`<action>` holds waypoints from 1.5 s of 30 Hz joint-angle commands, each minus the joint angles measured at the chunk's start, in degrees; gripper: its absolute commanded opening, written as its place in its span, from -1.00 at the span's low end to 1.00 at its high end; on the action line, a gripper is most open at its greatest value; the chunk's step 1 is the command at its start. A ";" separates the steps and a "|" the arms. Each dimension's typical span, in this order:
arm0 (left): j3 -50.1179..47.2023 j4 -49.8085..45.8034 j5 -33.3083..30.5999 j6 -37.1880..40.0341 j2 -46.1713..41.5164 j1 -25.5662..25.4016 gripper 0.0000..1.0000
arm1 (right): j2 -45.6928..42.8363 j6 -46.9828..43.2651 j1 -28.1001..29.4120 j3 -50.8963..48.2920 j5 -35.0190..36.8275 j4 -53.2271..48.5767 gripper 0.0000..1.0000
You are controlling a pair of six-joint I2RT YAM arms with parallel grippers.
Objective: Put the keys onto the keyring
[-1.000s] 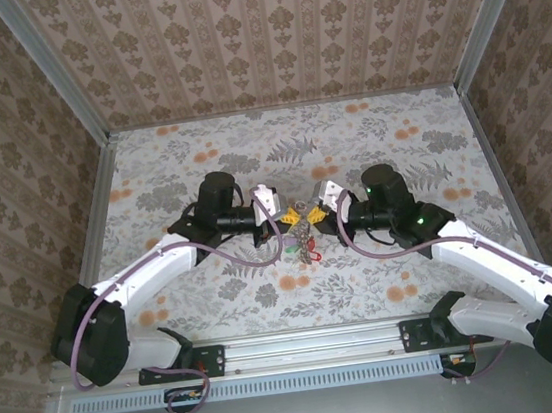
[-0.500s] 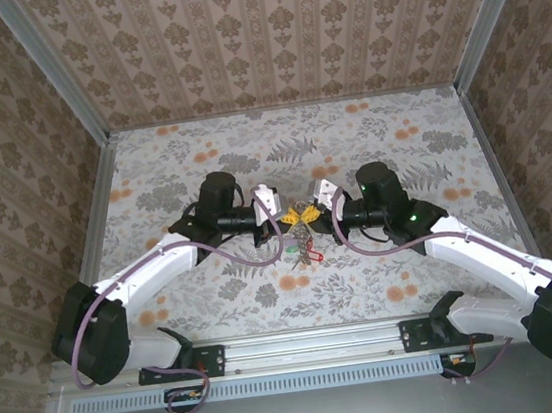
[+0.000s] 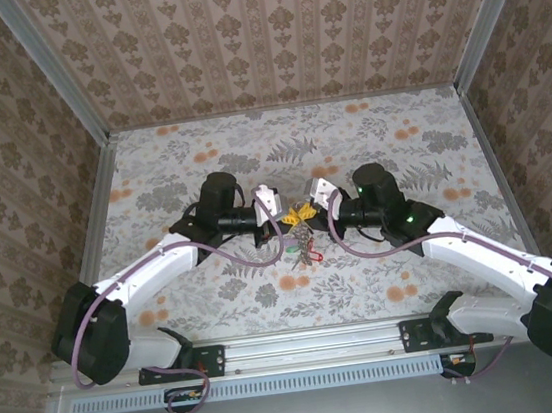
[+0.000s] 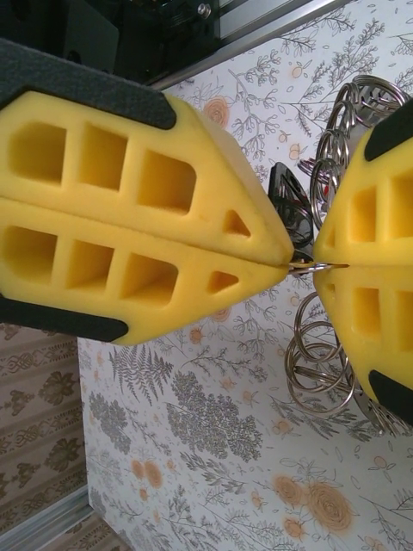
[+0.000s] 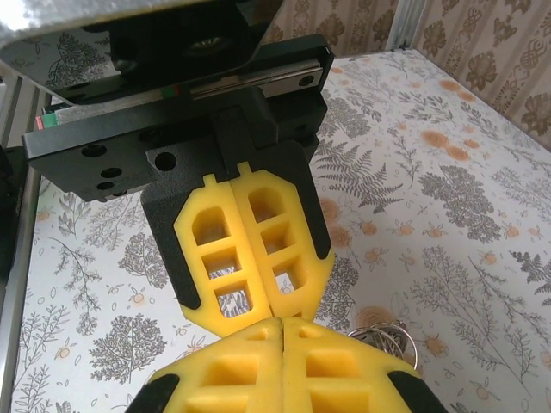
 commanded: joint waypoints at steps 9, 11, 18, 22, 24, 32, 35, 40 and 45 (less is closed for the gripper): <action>0.71 1.57 1.39 -0.76 -0.72 -0.42 -1.00 | -0.68 0.32 0.86 -0.14 11.84 -0.53 -1.00; 0.37 1.95 1.42 -0.77 -0.83 -0.33 -1.00 | -1.07 1.04 0.77 0.18 12.99 -2.14 -1.00; -0.12 2.85 1.35 -0.40 -0.76 -0.37 -1.00 | -0.95 7.29 -0.22 1.49 13.63 -6.37 -1.00; -0.45 3.70 1.23 -0.45 -0.66 -0.30 -1.00 | 0.57 11.21 -1.27 3.63 10.29 -9.61 -1.00; -0.69 4.38 1.08 -0.63 -0.50 -0.29 -1.00 | 1.48 12.56 -1.57 4.07 9.03 -10.32 -1.00; -3.05 9.82 -0.32 -3.26 -0.43 -0.30 -1.00 | 2.24 16.67 -3.07 1.51 7.43 -7.80 -0.77; -3.59 11.18 -0.21 -3.94 -0.40 -0.29 -1.00 | 1.80 17.19 -3.66 0.31 6.92 -6.80 -0.72; -3.78 11.63 -0.05 -4.08 -0.36 -0.30 -1.00 | 1.32 17.10 -4.54 -0.48 6.66 -7.34 -0.62; -3.88 11.54 0.67 -3.91 -0.40 -0.21 -1.00 | -1.01 15.01 -4.59 -0.24 6.40 -7.60 -0.56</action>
